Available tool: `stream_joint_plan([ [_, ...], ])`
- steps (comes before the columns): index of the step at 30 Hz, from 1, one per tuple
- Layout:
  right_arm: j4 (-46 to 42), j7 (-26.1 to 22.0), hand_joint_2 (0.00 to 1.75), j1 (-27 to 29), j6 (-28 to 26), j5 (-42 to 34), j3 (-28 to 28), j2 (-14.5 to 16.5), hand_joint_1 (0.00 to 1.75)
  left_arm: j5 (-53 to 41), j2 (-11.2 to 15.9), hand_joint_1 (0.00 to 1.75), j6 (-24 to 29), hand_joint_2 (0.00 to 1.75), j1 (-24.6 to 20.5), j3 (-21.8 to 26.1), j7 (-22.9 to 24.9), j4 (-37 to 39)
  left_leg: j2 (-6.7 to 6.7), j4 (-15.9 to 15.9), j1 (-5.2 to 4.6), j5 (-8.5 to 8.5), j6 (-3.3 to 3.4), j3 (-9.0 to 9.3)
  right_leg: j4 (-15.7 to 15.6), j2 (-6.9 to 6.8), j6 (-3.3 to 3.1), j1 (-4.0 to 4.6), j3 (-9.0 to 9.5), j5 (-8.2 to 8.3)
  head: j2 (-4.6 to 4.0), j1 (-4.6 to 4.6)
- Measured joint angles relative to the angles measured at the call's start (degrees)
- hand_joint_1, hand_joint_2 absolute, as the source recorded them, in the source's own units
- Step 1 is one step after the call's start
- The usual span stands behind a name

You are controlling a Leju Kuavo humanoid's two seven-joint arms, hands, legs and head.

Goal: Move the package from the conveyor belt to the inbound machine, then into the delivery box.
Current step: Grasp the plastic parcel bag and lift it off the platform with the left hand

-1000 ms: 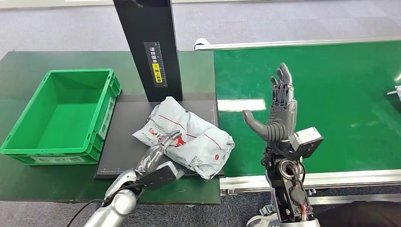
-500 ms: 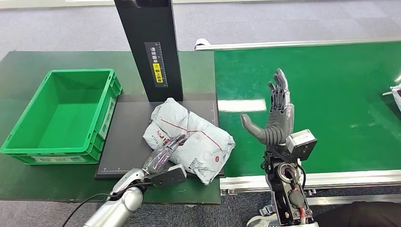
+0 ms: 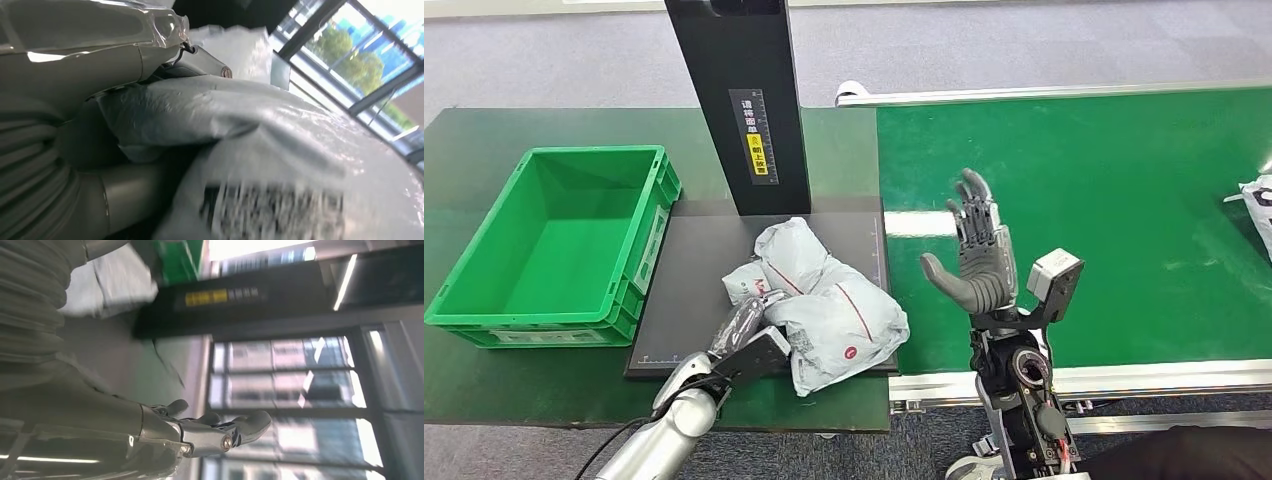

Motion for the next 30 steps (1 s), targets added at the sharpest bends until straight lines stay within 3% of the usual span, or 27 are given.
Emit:
stream_joint_plan([
  [4, 5.6, 4.4, 0.0, -1.2, 4.0, -5.7, -0.5, 0.6, 0.0, 1.9, -0.4, 1.75, 2.0, 1.75, 0.6, 1.1, -1.6, -0.9, 0.0, 0.0, 0.0, 0.0, 0.0, -0.01, 0.0, 0.0, 0.0, 0.0, -0.01, 0.0, 0.01, 0.0],
  [8, 9.6, 7.4, 0.0, -2.6, 0.8, -5.0, -0.4, 1.0, 0.0, 2.9, -0.6, 1.75, 3.9, 1.75, 1.7, 2.0, -3.2, -2.9, 0.0, 0.0, 0.0, 0.0, 0.0, -0.02, 0.0, 0.0, 0.0, 0.0, -0.03, 0.0, 0.0, -0.01],
  [12, 11.5, 8.1, 1.75, -3.5, -1.4, -3.8, -0.3, 1.2, 0.0, 3.6, -0.6, 1.75, 5.4, 1.75, 2.8, 2.6, -4.5, -4.9, 0.0, 0.0, 0.0, 0.0, 0.0, -0.04, 0.0, 0.0, 0.0, 0.0, -0.05, 0.0, 0.0, 0.0],
  [16, 12.4, 8.1, 1.75, -3.8, -5.2, -2.3, 0.4, 1.2, 0.0, 3.4, -0.7, 1.75, 12.1, 1.75, 4.3, 3.8, -8.0, -8.2, 0.0, 0.0, 0.0, 0.0, 0.0, -0.08, 0.0, 0.0, 0.0, 0.0, -0.1, 0.0, 0.0, 0.0],
  [22, 13.9, 7.6, 1.75, -4.9, -7.0, -1.1, 2.2, 1.0, 0.0, -10.2, 0.1, 1.75, 31.4, 1.75, 3.7, 5.6, -9.3, -13.1, -0.01, 0.0, 0.01, 0.02, 0.0, -0.11, 0.0, 0.0, 0.0, 0.01, -0.13, 0.0, 0.01, 0.0],
  [30, 15.8, 7.2, 1.75, -6.6, -7.0, -1.1, 4.6, 0.3, 0.0, -20.3, 1.5, 1.75, 33.8, 1.75, 0.5, 11.2, -9.5, -16.2, 0.0, 0.0, 0.01, 0.03, 0.01, -0.11, 0.0, 0.0, 0.0, 0.01, -0.13, 0.01, 0.01, 0.0],
])
